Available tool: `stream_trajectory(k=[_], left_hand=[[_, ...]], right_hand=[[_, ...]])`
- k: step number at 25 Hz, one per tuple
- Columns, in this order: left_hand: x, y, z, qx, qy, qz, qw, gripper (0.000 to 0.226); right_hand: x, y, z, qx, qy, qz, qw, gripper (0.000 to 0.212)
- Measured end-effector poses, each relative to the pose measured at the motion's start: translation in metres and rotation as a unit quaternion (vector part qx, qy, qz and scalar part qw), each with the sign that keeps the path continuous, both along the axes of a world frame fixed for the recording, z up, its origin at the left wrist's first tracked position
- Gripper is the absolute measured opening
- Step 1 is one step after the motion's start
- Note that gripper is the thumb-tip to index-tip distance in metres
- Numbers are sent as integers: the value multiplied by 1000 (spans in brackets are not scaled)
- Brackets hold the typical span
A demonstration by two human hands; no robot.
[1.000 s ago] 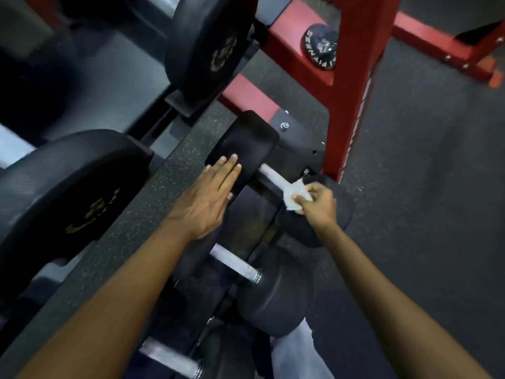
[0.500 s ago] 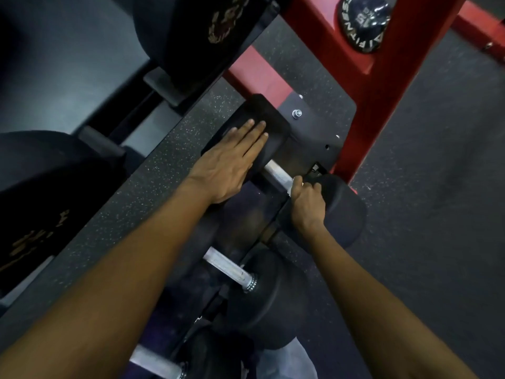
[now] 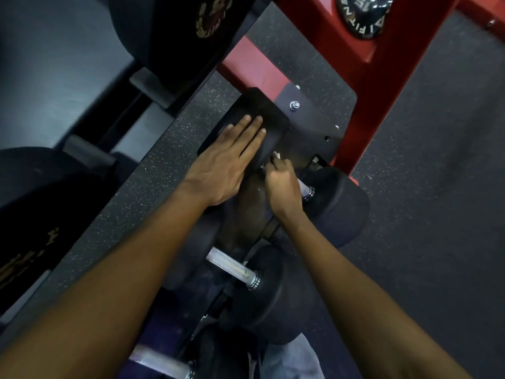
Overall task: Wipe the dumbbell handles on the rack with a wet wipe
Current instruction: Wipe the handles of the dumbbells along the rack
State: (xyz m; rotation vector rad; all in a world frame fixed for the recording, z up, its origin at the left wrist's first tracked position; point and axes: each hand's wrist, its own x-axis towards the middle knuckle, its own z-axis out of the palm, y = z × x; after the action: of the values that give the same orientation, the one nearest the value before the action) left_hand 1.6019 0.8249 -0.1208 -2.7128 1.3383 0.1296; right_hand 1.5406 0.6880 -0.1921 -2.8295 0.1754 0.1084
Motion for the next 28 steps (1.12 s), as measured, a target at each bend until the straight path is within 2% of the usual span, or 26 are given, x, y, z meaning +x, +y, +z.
stream_trajectory(k=[3, 7, 10, 12, 14, 17, 20, 21, 23, 25, 26, 28], left_hand=[[0, 0, 1, 17, -14, 1, 1000, 70], [0, 0, 2, 18, -12, 3, 1000, 73], [0, 0, 2, 9, 2, 6, 1000, 73], [0, 0, 2, 8, 4, 7, 1000, 73], [0, 0, 1, 9, 6, 6, 1000, 72], [1, 0, 4, 2, 16, 3, 1000, 69], [1, -1, 5, -1, 28, 1, 1000, 70], [1, -1, 5, 1, 28, 1, 1000, 71], [1, -1, 5, 4, 28, 3, 1000, 72], [1, -1, 5, -1, 28, 5, 1000, 71], [1, -1, 5, -1, 29, 6, 1000, 71], [0, -1, 5, 0, 33, 8, 999, 72]], right_hand=[[-17, -13, 3, -31, 46, -6, 998, 50], [-41, -40, 9, -39, 127, -38, 990, 34], [-50, -49, 10, -55, 116, -34, 991, 24], [-54, -46, 9, -57, 123, 19, 991, 24], [-55, -41, 4, -78, 132, 92, 984, 31], [-40, -28, 2, -104, 102, 142, 979, 43], [-11, -7, 6, -98, 19, 204, 974, 13], [-3, -3, 3, -94, 11, 215, 972, 22], [4, -1, 7, -94, 19, 203, 974, 25], [-2, -6, 7, -63, 36, 177, 982, 8], [-8, -11, 4, -54, 50, 165, 984, 11], [-23, -21, 5, -94, 68, 166, 979, 32]])
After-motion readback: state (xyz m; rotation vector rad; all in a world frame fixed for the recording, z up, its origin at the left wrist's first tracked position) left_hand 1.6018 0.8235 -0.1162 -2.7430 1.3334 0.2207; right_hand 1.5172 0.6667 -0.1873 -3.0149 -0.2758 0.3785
